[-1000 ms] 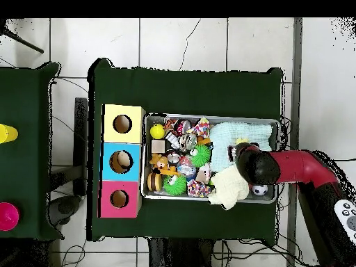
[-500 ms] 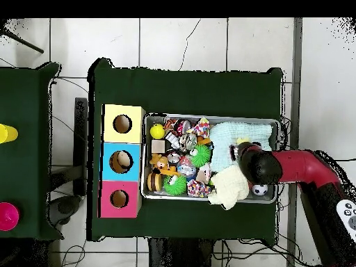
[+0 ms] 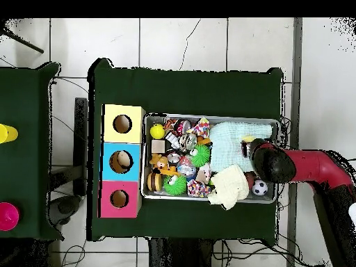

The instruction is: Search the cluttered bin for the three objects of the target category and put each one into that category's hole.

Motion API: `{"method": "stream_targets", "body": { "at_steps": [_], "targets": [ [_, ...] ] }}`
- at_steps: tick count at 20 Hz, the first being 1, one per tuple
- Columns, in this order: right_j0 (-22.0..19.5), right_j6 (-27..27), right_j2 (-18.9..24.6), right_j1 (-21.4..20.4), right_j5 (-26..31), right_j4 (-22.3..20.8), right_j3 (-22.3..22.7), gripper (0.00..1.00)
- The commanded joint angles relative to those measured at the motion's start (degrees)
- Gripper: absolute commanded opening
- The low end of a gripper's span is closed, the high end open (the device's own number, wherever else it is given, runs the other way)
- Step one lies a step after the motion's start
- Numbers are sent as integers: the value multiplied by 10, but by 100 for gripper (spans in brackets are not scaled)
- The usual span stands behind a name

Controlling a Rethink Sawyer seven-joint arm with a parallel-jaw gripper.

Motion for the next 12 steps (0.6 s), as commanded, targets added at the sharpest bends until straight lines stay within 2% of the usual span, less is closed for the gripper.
{"method": "stream_targets", "body": {
  "at_steps": [1, 3, 8, 12],
  "targets": [
    [4, -182, 34, 22, 37, -27, -42, 100],
    [19, -147, 15, 23, 44, -28, -50, 100],
    [34, -81, -10, 76, 24, -26, -67, 100],
    [37, -76, -14, 87, 35, -12, -73, 100]
  ]
}}
